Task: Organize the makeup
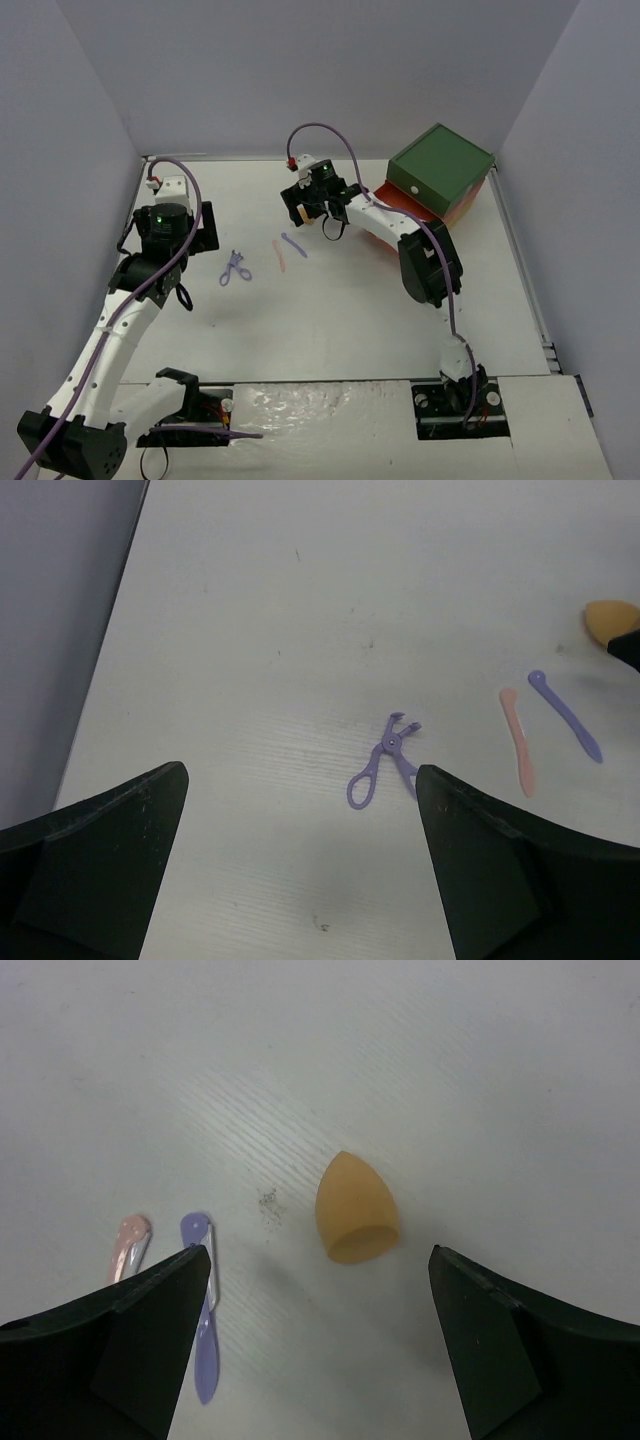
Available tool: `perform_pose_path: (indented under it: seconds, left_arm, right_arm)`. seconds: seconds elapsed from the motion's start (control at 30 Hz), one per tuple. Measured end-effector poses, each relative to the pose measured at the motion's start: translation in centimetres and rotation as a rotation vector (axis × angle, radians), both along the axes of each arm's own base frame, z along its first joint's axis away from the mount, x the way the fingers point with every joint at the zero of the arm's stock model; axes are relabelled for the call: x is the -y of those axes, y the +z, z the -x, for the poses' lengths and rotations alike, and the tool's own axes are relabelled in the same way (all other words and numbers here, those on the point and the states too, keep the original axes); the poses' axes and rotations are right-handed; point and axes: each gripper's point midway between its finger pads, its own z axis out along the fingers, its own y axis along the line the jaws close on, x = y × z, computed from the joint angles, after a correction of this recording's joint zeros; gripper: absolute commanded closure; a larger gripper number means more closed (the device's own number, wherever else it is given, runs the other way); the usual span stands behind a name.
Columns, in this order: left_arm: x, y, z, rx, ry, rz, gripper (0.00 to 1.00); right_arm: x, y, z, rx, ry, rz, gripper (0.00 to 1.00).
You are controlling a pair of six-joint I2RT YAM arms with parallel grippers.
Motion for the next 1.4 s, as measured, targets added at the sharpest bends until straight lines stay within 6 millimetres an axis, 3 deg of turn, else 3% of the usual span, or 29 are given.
perform_pose_path:
  seconds: [0.23, 0.3, 0.43, 0.57, 0.67, 0.8, 0.93, 1.07, 1.17, 1.27, 1.4]
  left_arm:
    - [-0.1, -1.0, 0.0, -0.028, -0.001, -0.004, 0.03]
    - [-0.2, -1.0, 0.0, -0.029, -0.002, -0.001, 0.03]
    - [0.0, -1.1, 0.0, -0.03, -0.009, 0.003, 0.03]
    - [0.1, -1.2, -0.1, -0.035, -0.014, 0.007, 0.03]
    - [0.0, -1.4, -0.2, -0.04, -0.014, 0.008, 0.03]
    - [0.1, -1.3, -0.2, -0.039, -0.016, 0.01, 0.03]
    - [0.1, -1.3, -0.2, -0.039, -0.017, 0.01, 0.03]
    - [0.0, -1.3, -0.2, -0.039, -0.015, 0.012, 0.03]
    - [0.0, -1.4, -0.2, -0.04, -0.016, 0.014, 0.03]
    - [0.0, -1.4, -0.2, -0.04, -0.016, 0.014, 0.03]
    - [0.0, -1.3, -0.2, -0.04, -0.016, 0.015, 0.03]
  right_arm:
    - [-0.4, -5.0, -1.3, -0.045, -0.025, 0.043, 0.37]
    - [-0.3, -6.1, -1.4, -0.051, -0.029, 0.056, 0.53]
    - [-0.4, -6.1, -1.8, -0.042, -0.035, 0.05, 0.77]
    - [-0.4, -6.0, -1.8, -0.039, -0.037, 0.049, 0.88]
    - [-0.2, -5.5, -1.6, -0.035, -0.036, 0.052, 0.89]
    - [1.3, -2.3, 0.1, -0.019, -0.051, 0.056, 0.89]
    - [3.3, 5.4, 1.6, 0.087, -0.09, 0.014, 0.88]
    - [7.6, 13.0, 4.6, 0.208, -0.18, -0.036, 0.85]
    - [12.1, 16.4, 6.2, 0.261, -0.285, -0.066, 0.81]
    - [16.3, 16.7, 6.4, 0.272, -0.396, -0.076, 0.74]
    - [21.2, 13.3, 6.9, 0.197, -0.526, -0.018, 0.51]
